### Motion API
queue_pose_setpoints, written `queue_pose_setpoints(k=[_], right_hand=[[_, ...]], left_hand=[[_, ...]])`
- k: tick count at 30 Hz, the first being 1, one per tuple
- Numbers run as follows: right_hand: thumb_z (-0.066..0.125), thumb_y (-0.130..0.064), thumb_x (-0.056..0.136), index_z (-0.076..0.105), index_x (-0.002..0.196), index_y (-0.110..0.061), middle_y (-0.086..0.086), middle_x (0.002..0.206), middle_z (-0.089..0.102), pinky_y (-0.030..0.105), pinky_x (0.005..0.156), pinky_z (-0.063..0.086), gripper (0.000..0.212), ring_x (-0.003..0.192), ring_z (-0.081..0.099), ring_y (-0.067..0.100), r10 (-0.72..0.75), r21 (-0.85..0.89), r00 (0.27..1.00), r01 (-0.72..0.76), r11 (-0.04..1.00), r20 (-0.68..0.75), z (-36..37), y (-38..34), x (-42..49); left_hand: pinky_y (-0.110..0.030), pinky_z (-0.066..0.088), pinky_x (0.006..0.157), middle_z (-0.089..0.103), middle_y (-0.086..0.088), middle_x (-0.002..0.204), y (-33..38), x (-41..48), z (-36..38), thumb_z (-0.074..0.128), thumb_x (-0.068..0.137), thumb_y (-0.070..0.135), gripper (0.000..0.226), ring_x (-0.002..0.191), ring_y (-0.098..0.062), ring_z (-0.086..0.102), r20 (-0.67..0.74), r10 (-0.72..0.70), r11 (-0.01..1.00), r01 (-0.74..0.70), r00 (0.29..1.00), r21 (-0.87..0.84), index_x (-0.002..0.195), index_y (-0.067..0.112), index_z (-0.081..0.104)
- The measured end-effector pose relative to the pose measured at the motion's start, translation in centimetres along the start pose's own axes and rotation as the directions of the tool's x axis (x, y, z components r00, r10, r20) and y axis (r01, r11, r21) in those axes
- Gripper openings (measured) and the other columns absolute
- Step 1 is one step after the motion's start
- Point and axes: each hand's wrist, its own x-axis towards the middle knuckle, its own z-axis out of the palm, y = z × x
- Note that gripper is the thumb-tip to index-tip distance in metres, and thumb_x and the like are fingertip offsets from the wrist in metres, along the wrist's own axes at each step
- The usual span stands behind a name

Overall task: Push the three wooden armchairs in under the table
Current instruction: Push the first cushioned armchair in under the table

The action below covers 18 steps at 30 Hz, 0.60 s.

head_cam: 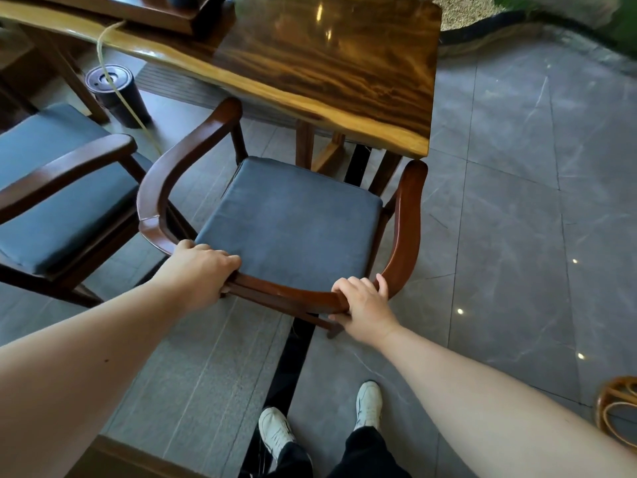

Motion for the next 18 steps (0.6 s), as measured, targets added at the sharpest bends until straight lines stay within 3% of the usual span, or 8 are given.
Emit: queue_pose_setpoints(k=[4,6,13,18], right_hand=[[0.078,-0.031,0.077,0.055,0.103,-0.021,-0.003,0.097,0.060,0.062,0.112,0.011,0.036,0.100,0.056,0.026,-0.096,-0.157,0.994,0.103,0.982,0.048,0.2,0.1,-0.3],[0.077,-0.031,0.077,0.054,0.103,-0.022,-0.004,0.098,0.060,0.063,0.112,0.012,0.036,0.101,0.056,0.025,-0.101,-0.180,0.993,0.110,0.977,0.060,-0.2,0.3,0.0],[0.077,-0.029,0.078,0.053,0.102,-0.023,-0.005,0.100,0.059,0.058,0.112,0.015,0.035,0.105,0.053,0.024,-0.037,-0.122,0.999,0.042,0.992,0.039,-0.7,0.9,0.1],[0.077,-0.029,0.079,0.052,0.101,-0.025,-0.004,0.101,0.060,0.053,0.113,0.016,0.034,0.105,0.054,0.024,0.004,-0.073,1.000,-0.003,0.997,0.021,-0.6,0.6,-0.1]], left_hand=[[-0.044,0.044,0.072,0.064,0.007,0.075,0.1,-1.5,2.2,0.079,0.062,0.025,0.027,0.075,-0.030,0.059,-0.191,0.012,0.996,-0.028,0.982,-0.081,0.080,0.022,0.059],[-0.044,0.044,0.069,0.064,0.004,0.072,0.0,-1.4,2.4,0.081,0.057,0.021,0.029,0.071,-0.032,0.058,-0.221,0.004,0.995,-0.026,0.975,-0.094,0.077,0.020,0.060],[-0.042,0.040,0.069,0.061,0.006,0.071,0.7,-0.7,2.3,0.080,0.061,0.024,0.028,0.073,-0.030,0.058,-0.263,0.018,0.994,-0.045,0.965,-0.096,0.078,0.022,0.058],[-0.041,0.039,0.076,0.060,0.010,0.085,0.5,-0.6,1.6,0.069,0.076,0.036,0.021,0.089,-0.024,0.055,-0.164,0.029,0.996,-0.044,0.986,-0.084,0.089,0.027,0.055]])
